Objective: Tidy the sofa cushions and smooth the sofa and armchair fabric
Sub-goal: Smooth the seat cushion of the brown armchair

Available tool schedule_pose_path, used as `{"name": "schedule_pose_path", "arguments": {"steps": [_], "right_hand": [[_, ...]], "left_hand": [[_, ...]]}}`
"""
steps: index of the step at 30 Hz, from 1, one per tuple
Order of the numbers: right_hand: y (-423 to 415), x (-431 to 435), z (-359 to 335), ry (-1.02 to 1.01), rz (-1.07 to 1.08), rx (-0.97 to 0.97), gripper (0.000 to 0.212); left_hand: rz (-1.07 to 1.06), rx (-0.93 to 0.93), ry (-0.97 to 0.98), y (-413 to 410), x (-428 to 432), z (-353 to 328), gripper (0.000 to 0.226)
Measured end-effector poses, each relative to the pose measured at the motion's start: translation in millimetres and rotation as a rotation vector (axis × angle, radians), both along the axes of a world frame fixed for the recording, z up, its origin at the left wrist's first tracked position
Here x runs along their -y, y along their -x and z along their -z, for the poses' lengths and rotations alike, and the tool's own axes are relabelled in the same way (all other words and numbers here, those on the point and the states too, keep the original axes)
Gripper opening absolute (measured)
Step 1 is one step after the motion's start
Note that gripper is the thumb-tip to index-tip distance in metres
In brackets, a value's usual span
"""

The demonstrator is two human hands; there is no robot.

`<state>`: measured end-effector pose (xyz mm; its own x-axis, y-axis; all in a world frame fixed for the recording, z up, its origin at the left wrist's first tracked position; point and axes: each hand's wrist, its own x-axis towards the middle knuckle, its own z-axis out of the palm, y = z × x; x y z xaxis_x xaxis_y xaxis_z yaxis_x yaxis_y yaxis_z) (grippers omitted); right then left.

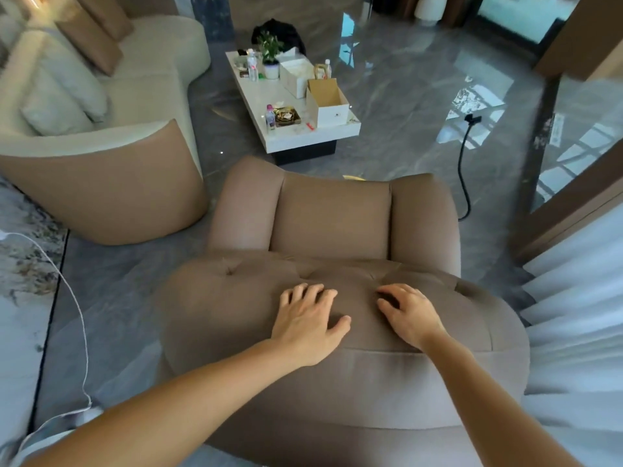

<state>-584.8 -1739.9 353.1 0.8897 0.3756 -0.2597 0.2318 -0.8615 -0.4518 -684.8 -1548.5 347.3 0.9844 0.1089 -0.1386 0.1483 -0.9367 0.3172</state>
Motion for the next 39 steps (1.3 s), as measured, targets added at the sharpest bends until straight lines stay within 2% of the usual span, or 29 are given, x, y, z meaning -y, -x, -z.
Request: {"name": "schedule_pose_path", "arguments": {"steps": [4,10,13,19,25,32,36,39], "right_hand": [[21,10,-2,0.068,0.042,0.091,0.038],[15,29,-7,0.141,0.043,0.088,0.042],[-2,32,-8,0.164,-0.041,0.073,0.043],[-17,66,-2,0.115,-0.265,0.162,0.049],[-32,83,-3,0.155,-0.311,0.137,0.05],[-55,70,-33,0.327,-0.344,-0.067,0.047],[-73,45,-55,0.485,-0.457,-0.18,0.045],[-90,43,-77,0.491,-0.38,-0.332,0.042]], "left_hand": [[0.128,0.043,0.01,6,6,7,0.067],[0.108,0.101,-0.027,24,33,11,0.069],[0.07,0.105,-0.067,19,51,11,0.069],[-0.006,0.104,-0.11,4,85,7,0.067],[-0.033,0.091,-0.091,-4,109,8,0.066],[0.091,-0.088,-0.076,-8,95,-13,0.061],[0.069,-0.331,-0.008,-35,66,-44,0.049],[0.077,-0.465,-0.074,-75,58,-76,0.044]]}}
